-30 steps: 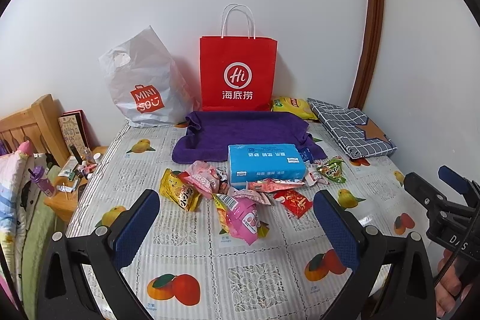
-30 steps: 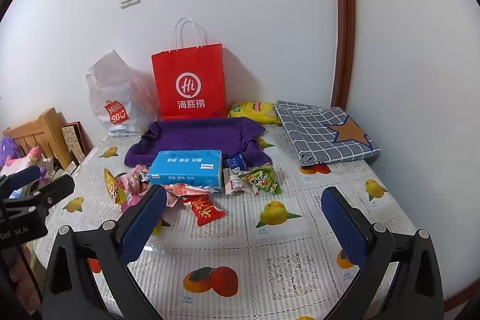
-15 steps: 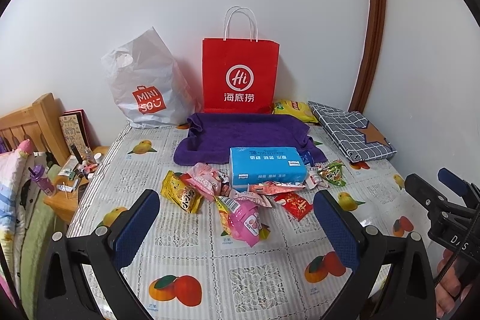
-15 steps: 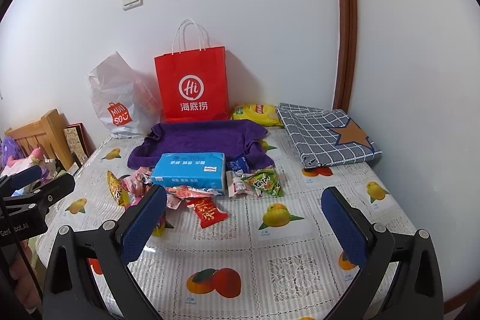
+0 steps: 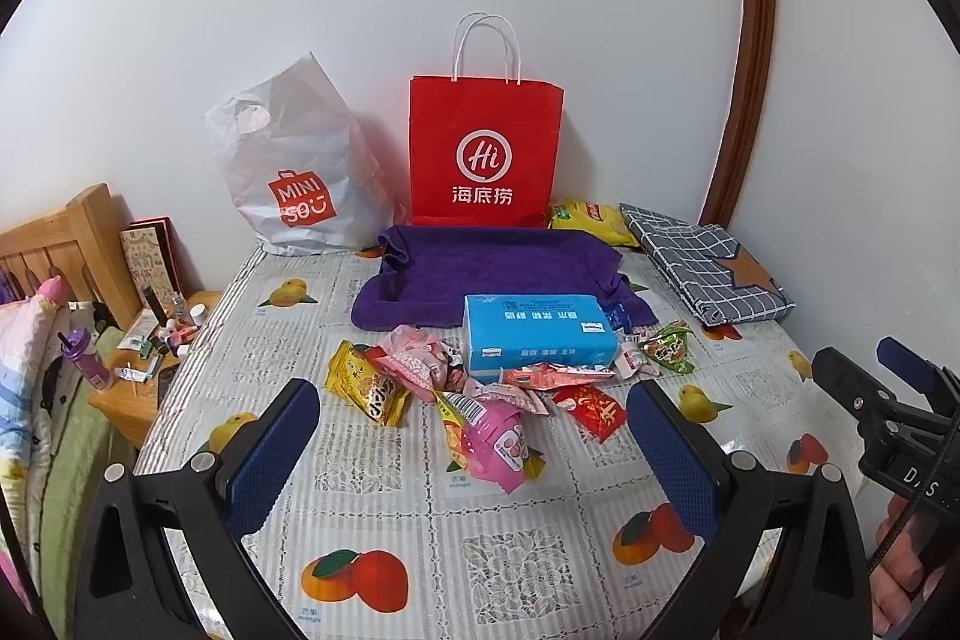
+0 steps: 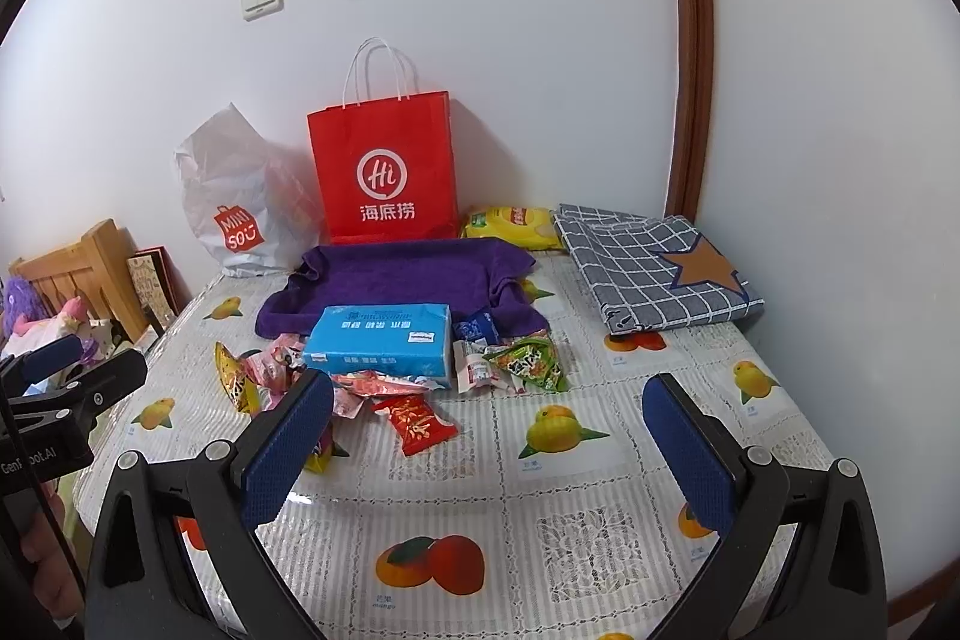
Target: Organize snacks
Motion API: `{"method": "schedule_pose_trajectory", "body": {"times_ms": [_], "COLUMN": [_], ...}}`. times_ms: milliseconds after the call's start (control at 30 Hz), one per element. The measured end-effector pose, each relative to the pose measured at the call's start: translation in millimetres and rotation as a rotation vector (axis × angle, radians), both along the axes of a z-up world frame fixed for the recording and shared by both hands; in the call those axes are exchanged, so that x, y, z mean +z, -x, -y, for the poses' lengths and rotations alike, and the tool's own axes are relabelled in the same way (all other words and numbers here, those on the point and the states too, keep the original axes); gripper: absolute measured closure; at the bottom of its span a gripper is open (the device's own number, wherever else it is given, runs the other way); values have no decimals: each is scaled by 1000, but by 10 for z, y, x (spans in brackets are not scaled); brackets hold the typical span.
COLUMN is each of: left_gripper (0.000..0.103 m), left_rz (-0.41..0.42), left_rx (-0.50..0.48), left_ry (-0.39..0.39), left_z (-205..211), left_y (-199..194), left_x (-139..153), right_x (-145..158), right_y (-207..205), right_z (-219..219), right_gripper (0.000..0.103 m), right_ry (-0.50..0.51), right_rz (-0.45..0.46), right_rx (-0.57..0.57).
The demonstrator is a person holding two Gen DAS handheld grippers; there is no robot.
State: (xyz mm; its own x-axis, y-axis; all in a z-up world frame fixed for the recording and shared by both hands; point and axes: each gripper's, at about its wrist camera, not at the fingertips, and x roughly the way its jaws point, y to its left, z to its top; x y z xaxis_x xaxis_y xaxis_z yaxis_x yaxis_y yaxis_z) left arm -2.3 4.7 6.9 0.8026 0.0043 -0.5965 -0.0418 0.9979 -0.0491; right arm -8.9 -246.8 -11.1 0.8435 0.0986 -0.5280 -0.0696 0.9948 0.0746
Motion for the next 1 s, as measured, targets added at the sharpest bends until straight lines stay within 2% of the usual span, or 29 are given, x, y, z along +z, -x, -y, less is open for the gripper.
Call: {"method": "schedule_pose_trajectory", "body": {"times_ms": [1000], "left_gripper": [0], "left_rz": [2], "left_rx": [3], "left_ry": [-4], "left_z": [-7], "left_y": [18], "left_x": [-14], "right_x": [-18], "right_y": [4], "right_z": [-56], "right_gripper": [1], "right_ry": [1], "right_rz": [0], "right_rx": [3]}}
